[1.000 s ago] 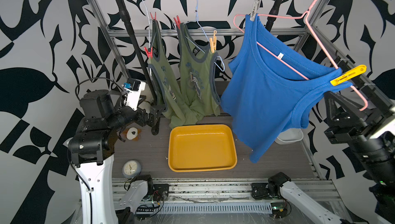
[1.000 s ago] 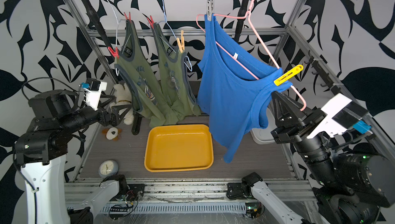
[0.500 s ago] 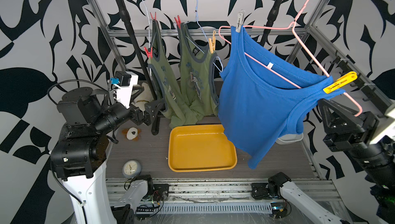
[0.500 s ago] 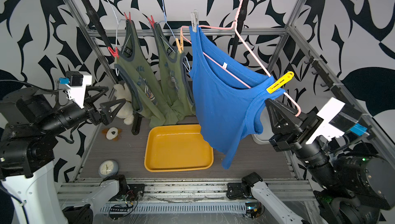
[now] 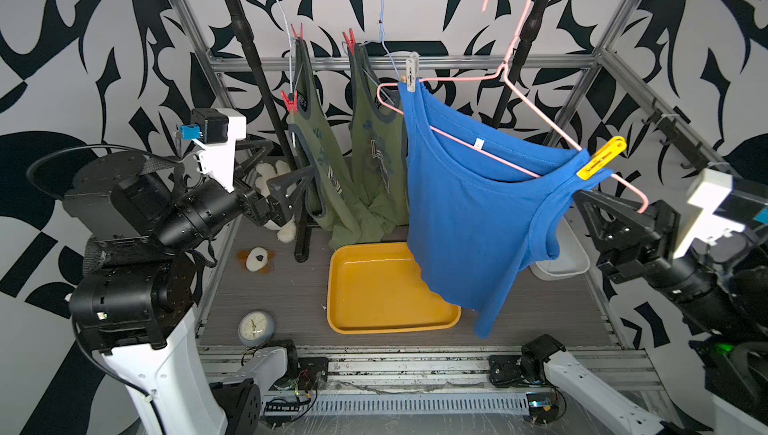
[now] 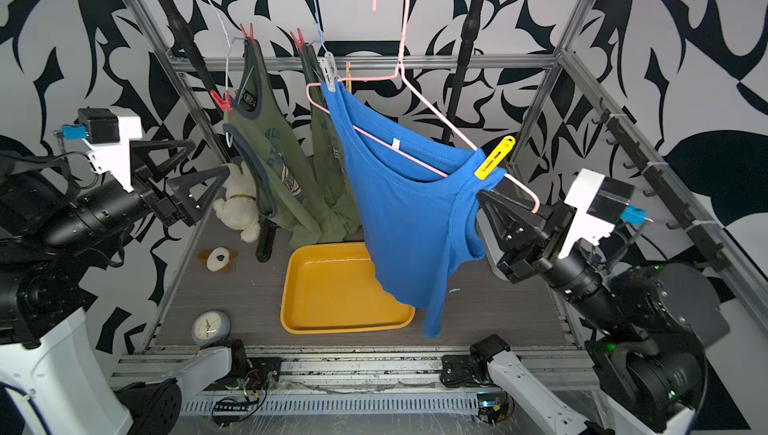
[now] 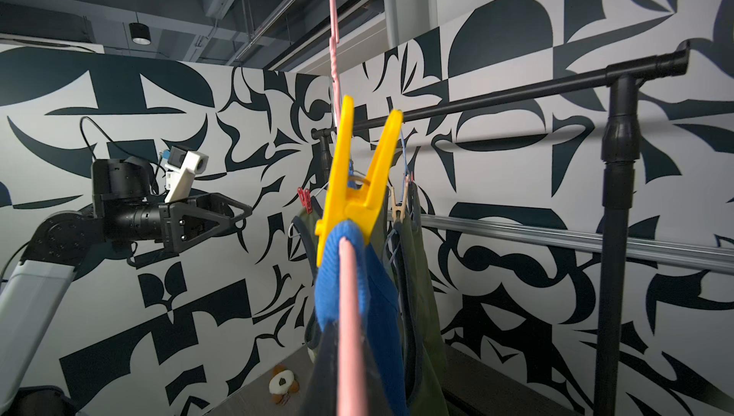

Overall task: Remove the clothespins securing tank tops to the hanger
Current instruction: Adjust the hanger.

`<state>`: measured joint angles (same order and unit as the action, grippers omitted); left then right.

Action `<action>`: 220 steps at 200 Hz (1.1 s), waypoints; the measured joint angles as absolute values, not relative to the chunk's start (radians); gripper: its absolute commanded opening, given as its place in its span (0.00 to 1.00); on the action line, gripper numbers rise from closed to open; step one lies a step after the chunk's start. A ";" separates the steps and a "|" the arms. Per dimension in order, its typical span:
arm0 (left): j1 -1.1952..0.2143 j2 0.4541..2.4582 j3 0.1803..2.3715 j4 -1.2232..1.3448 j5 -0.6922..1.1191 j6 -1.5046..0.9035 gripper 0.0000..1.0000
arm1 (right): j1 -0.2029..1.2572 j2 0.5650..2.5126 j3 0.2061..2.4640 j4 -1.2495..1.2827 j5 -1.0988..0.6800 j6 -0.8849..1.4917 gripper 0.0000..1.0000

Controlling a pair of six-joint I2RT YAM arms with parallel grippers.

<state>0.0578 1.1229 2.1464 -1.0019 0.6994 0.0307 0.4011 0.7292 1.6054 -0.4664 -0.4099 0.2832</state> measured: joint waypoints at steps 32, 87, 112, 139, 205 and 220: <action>0.058 1.160 2.215 -0.955 0.707 -0.006 0.99 | 0.401 0.766 1.562 -0.420 -0.456 0.316 0.00; 0.058 1.225 2.227 -0.877 0.730 -0.053 0.99 | 0.401 0.807 1.511 -0.331 -0.543 0.372 0.00; 0.058 1.253 2.225 -0.856 0.755 -0.060 0.99 | 0.401 0.836 1.510 -0.287 -0.595 0.397 0.00; 0.058 1.270 2.227 -0.830 0.795 -0.067 0.99 | 0.401 0.873 1.492 -0.225 -0.650 0.427 0.00; 0.058 1.291 2.287 -0.772 0.930 -0.129 0.99 | 0.410 0.986 1.442 -0.084 -0.740 0.496 0.00; 0.058 1.304 2.297 -0.740 0.950 -0.158 0.99 | 0.423 1.023 1.442 -0.067 -0.748 0.500 0.00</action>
